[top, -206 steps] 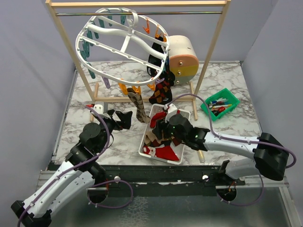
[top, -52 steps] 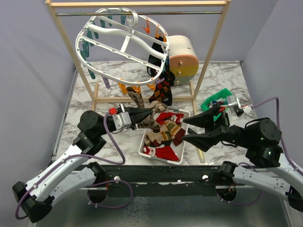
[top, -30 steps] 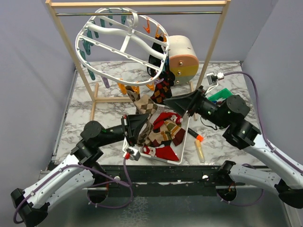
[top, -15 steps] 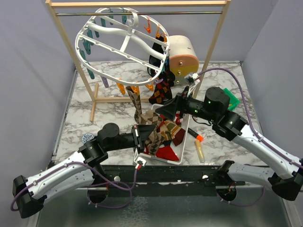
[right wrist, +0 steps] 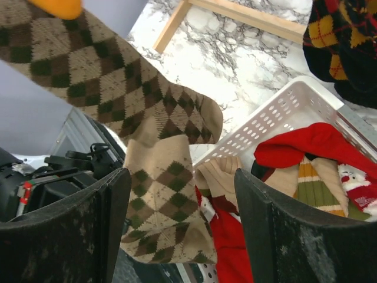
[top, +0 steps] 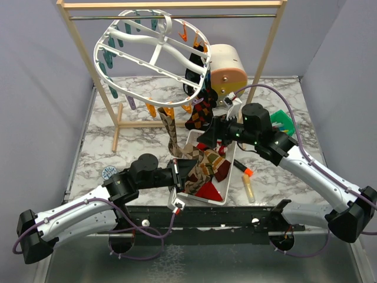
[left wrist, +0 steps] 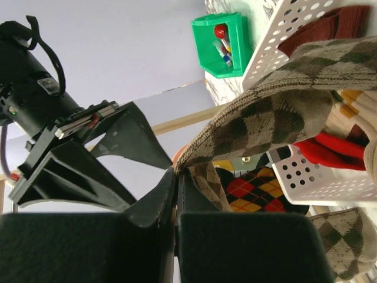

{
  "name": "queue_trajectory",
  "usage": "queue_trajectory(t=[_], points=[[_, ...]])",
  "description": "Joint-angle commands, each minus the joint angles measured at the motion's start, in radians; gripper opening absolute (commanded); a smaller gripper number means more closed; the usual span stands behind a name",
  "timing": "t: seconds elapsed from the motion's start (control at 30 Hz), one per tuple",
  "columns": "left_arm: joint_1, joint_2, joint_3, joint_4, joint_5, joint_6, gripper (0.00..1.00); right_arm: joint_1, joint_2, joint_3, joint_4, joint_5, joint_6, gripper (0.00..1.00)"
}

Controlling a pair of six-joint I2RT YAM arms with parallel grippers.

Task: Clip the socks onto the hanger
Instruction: Pick up the sock from the bin.

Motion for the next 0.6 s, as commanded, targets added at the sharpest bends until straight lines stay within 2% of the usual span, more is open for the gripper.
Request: queue_trajectory(t=[0.0, 0.23, 0.57], points=[[-0.008, -0.002, 0.038, -0.058, -0.028, 0.043, 0.0, -0.031, 0.026, 0.015, -0.02, -0.143, -0.005, 0.76], [-0.008, 0.005, 0.047, -0.073, -0.038, 0.065, 0.0, -0.037, 0.117, 0.004, 0.064, -0.316, 0.04, 0.75], [-0.008, 0.021, 0.068, -0.073, -0.042, 0.085, 0.0, -0.037, 0.183, -0.017, 0.108, -0.388, 0.068, 0.7]])
